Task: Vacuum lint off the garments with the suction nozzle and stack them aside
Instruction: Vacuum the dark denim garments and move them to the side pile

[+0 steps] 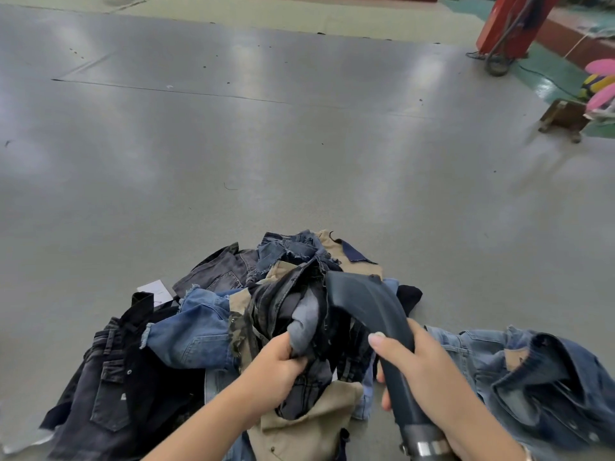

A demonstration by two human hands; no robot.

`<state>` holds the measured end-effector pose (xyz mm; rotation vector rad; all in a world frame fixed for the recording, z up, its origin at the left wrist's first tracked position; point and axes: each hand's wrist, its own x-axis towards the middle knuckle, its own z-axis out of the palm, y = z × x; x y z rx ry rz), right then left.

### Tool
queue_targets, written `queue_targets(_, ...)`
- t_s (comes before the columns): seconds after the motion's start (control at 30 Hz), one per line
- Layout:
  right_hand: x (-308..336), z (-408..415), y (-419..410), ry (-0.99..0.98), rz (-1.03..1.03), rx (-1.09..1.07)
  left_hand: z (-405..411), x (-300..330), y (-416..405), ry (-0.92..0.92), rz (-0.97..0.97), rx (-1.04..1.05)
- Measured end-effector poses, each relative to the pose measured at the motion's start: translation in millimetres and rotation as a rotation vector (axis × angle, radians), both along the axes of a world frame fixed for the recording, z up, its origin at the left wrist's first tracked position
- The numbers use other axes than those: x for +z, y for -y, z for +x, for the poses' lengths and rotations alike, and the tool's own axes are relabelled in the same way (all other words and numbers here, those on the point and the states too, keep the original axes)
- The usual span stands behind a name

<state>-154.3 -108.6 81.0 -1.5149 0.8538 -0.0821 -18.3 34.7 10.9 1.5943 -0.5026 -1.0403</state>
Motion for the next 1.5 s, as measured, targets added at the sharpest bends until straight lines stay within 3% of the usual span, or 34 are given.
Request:
queue_targets(0.1, 1, -2, 7, 0.011, -0.007, -0.061, 1, 2, 4, -0.124, -0.059, 0.168)
queue_targets(0.23, 8, -16, 3, 0.074, 0.043, -0.029, 12, 14, 7, -0.502, -0.280, 0.471)
queue_targets(0.33, 7, -23, -10, 0.068, 0.072, 0.048, 20, 21, 9, -0.597, -0.280, 0.621)
queue_targets(0.53, -4, -20, -26, -0.014, -0.039, 0.198, 23, 17, 3, -0.813, -0.123, 0.585)
queue_targets(0.83, 7, -13, -15, 0.048, 0.117, 0.030, 16, 13, 4, -0.865, -0.149, 0.449)
queue_targets(1.17, 5, -18, -31, 0.036, 0.061, 0.132, 20, 10, 4, -0.884, -0.232, 0.483)
queue_targets(1.37, 0, -16, -43, -0.009, -0.031, 0.183, 20, 11, 2, -0.795, -0.151, 0.532)
queue_targets(1.5, 2, -14, -29, 0.023, 0.113, 0.068, 16, 11, 1, -0.639, -0.245, 0.545)
